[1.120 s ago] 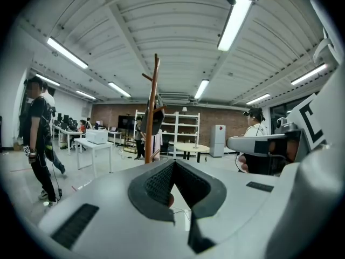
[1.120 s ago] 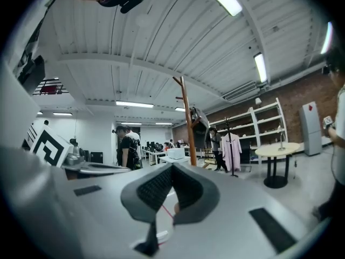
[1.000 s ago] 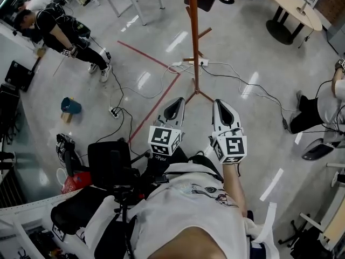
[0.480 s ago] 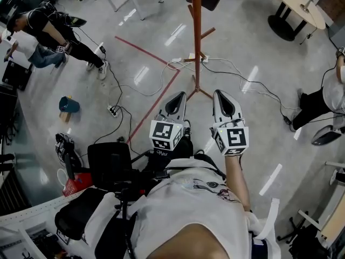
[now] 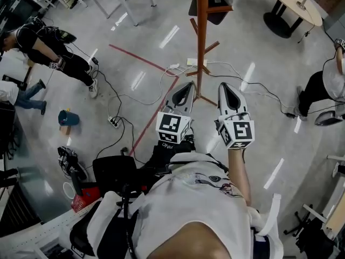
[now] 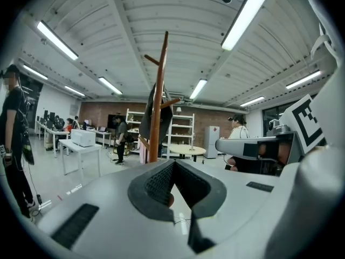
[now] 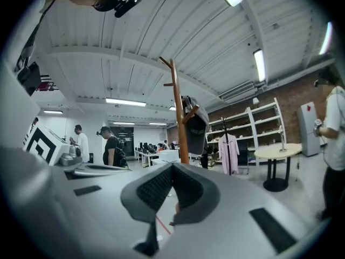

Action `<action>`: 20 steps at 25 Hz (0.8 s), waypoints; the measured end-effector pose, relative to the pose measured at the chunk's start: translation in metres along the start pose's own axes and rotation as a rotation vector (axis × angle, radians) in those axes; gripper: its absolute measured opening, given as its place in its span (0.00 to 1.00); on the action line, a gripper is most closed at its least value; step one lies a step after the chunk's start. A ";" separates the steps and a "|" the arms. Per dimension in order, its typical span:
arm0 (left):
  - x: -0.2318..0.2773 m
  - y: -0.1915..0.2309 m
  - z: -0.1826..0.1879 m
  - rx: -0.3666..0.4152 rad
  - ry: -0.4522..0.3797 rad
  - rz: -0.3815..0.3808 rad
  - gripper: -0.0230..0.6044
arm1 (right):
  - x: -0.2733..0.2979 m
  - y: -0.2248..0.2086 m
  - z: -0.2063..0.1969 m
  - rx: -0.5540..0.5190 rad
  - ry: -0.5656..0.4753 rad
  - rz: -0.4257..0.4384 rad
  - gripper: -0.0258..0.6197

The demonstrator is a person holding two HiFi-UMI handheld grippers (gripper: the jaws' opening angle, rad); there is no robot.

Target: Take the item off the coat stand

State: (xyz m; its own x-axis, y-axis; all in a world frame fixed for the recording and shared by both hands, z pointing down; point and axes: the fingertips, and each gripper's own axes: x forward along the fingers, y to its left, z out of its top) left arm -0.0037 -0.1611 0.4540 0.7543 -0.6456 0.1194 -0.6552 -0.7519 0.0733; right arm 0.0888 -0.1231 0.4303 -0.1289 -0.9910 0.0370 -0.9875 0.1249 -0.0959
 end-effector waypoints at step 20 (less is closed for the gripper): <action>0.054 0.026 0.032 0.051 -0.048 0.074 0.04 | 0.064 -0.019 0.017 0.013 -0.009 0.112 0.05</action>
State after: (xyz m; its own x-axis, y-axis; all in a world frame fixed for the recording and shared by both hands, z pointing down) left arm 0.0216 -0.2196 0.4310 0.7057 -0.7046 0.0746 -0.7073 -0.7067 0.0155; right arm 0.1012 -0.1897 0.4173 -0.2376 -0.9712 0.0160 -0.9657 0.2344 -0.1116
